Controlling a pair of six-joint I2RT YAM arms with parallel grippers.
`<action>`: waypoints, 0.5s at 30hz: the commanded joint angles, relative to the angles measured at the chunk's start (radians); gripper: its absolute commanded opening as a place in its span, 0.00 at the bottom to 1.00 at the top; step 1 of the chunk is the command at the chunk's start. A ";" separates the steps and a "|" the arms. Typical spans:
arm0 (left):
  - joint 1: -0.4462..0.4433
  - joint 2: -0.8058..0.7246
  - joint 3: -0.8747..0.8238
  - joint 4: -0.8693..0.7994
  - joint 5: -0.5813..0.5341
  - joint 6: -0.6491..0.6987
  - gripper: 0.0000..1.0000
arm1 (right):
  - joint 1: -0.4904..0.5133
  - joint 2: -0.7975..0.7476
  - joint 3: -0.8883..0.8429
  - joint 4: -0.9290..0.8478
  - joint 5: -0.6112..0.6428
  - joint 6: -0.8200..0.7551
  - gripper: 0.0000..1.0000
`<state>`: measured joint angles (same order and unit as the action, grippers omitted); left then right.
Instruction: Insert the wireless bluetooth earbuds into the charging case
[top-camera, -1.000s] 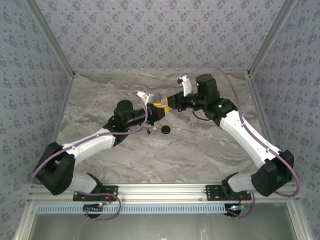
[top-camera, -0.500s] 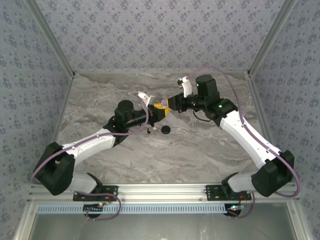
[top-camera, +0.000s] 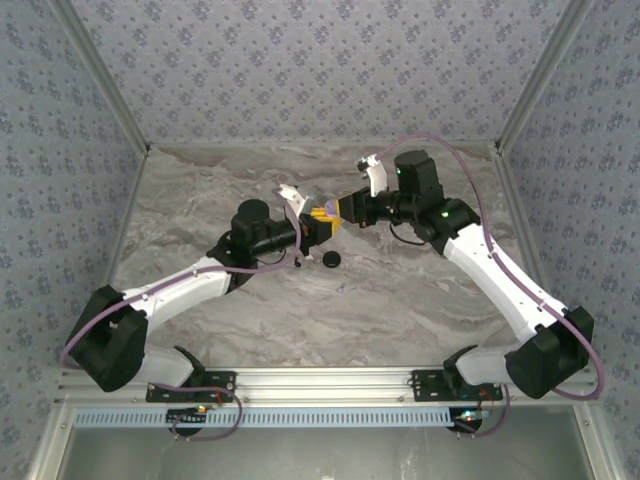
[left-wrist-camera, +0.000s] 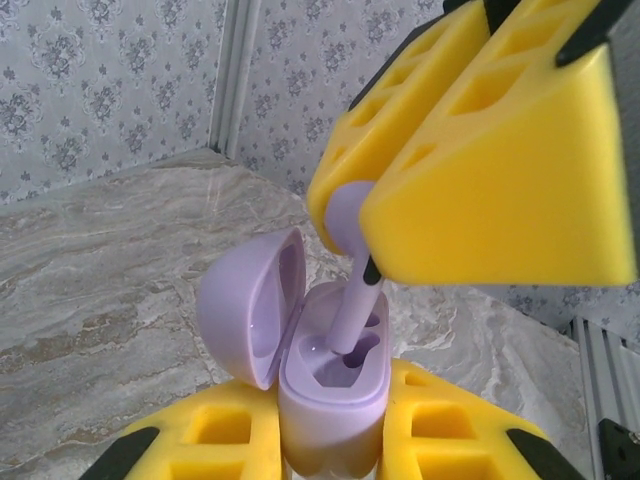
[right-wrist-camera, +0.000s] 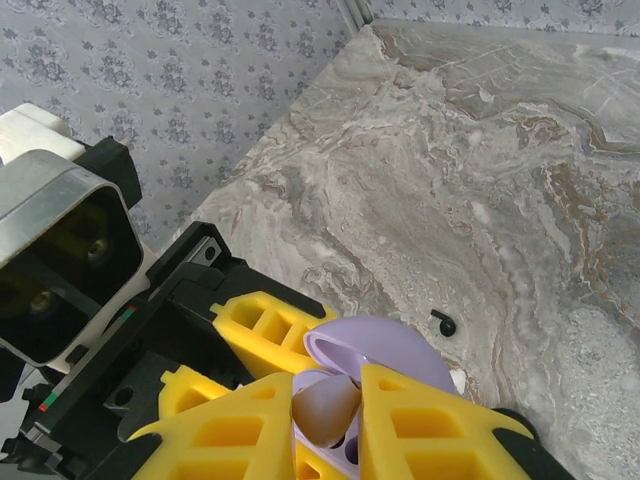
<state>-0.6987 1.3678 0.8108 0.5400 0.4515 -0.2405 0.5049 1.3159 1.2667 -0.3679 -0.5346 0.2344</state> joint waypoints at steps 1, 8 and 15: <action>-0.006 -0.029 0.040 -0.006 -0.009 0.061 0.19 | 0.001 -0.027 0.025 -0.016 -0.001 -0.017 0.21; -0.006 -0.030 0.041 -0.014 -0.014 0.089 0.18 | 0.000 -0.030 0.022 -0.022 0.010 -0.021 0.21; -0.007 -0.030 0.041 -0.021 -0.023 0.112 0.17 | 0.000 -0.029 0.019 -0.026 0.012 -0.023 0.21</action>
<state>-0.7006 1.3678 0.8108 0.5182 0.4370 -0.1600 0.5045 1.3132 1.2667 -0.3775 -0.5343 0.2268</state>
